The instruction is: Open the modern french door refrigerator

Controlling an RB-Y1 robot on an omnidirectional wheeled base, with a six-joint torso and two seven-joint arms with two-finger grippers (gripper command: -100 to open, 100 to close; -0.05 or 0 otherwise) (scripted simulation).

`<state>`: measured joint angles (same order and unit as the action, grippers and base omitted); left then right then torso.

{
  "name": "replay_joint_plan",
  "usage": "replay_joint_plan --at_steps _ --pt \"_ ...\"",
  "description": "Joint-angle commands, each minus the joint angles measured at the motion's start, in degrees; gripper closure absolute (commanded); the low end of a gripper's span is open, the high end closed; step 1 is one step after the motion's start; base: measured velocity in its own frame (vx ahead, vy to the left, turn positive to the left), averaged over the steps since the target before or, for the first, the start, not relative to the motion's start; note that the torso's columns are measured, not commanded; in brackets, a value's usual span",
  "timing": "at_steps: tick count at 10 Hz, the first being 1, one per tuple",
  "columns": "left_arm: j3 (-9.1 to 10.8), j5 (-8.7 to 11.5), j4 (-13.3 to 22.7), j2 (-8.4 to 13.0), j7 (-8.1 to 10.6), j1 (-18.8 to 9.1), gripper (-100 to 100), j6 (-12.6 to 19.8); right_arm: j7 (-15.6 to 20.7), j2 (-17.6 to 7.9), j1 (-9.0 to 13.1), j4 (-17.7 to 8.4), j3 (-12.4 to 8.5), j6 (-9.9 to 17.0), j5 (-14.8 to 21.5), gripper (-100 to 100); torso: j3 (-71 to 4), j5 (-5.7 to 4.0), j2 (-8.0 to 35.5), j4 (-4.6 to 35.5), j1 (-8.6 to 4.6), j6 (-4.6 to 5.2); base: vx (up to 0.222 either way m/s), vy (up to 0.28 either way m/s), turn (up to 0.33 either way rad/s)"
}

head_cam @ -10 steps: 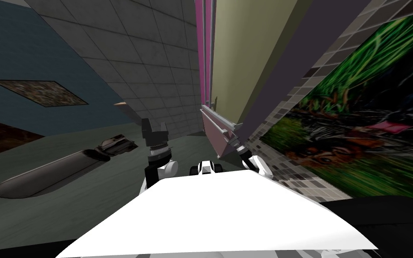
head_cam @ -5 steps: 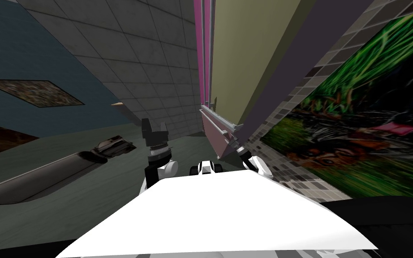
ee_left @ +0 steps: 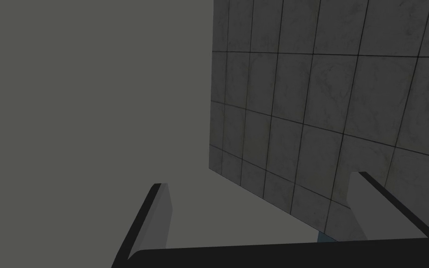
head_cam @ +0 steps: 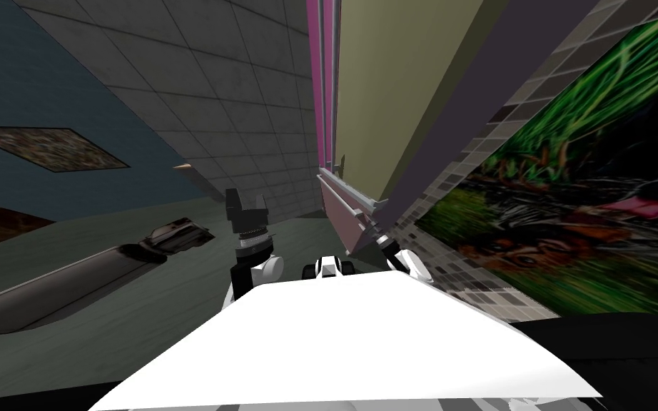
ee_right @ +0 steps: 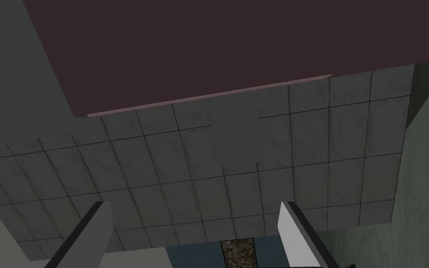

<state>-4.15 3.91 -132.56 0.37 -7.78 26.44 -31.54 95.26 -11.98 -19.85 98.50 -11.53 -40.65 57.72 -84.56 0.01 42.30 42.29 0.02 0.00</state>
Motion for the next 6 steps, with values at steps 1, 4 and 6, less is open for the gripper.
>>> replay_joint_plan --at_steps 1,4,6 --pt "0.0 0.0 0.0 0.0 0.0 0.0 0 0.0 3.57 0.68 0.12 -1.43 -0.58 -0.9 0.88 -100 0.0 -0.01 -0.02 0.0 -0.03 0.0 0.037 -0.01 -0.005" --pt "0.0 0.0 0.0 0.0 0.0 0.0 0 0.0 8.26 2.43 0.29 -3.44 -1.3 -2.08 2.32 -100 -0.01 -0.01 -0.01 0.0 -0.02 0.0 0.046 -0.013 -0.009" --pt "0.0 0.0 0.0 0.0 0.0 0.0 0 0.0 10.3 3.58 0.36 -4.33 -1.62 -2.62 2.92 -100 -0.04 -0.01 -0.08 -0.02 -0.03 0.0 0.058 -0.017 -0.008"
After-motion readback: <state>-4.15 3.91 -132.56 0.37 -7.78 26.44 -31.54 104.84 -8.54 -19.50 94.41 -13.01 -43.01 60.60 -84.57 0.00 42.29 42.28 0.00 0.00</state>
